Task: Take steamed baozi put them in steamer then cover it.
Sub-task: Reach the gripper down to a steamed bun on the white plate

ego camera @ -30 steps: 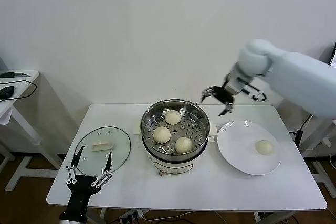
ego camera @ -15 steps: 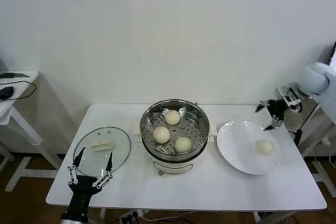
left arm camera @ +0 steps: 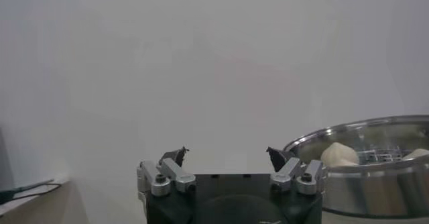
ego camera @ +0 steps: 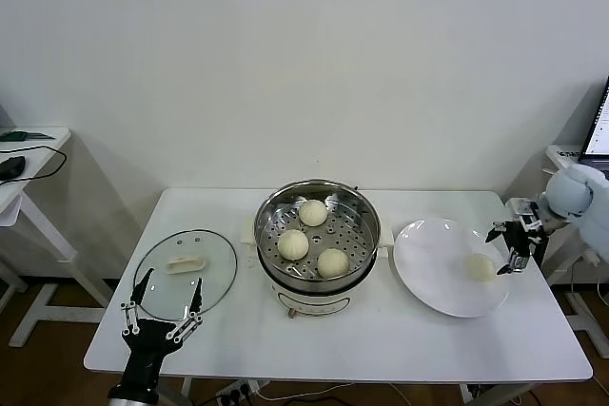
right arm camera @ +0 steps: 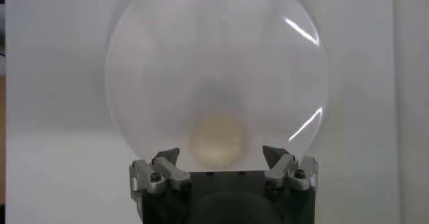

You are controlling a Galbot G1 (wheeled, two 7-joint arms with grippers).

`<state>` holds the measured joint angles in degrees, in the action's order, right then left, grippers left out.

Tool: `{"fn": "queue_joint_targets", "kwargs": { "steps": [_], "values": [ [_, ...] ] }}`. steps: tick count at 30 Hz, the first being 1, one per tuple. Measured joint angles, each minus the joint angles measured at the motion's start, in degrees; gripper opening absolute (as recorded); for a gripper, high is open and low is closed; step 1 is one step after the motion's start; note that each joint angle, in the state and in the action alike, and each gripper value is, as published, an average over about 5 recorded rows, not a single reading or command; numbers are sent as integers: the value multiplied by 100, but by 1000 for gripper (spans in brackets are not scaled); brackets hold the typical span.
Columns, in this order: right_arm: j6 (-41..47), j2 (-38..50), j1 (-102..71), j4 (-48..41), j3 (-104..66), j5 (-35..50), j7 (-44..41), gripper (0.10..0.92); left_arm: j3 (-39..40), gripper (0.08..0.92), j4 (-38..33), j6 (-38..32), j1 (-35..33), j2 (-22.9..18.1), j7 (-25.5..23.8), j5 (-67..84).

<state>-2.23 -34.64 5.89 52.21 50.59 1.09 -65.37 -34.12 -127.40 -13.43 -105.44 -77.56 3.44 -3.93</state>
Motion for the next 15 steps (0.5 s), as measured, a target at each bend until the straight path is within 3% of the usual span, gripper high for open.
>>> {"fn": "queue_joint_targets", "kwargs": {
  "steps": [15],
  "values": [
    [-29,-449,-492,-607,-453,-248,214,793,-74,823,15,11,45,-12,-1,20]
  ]
}}
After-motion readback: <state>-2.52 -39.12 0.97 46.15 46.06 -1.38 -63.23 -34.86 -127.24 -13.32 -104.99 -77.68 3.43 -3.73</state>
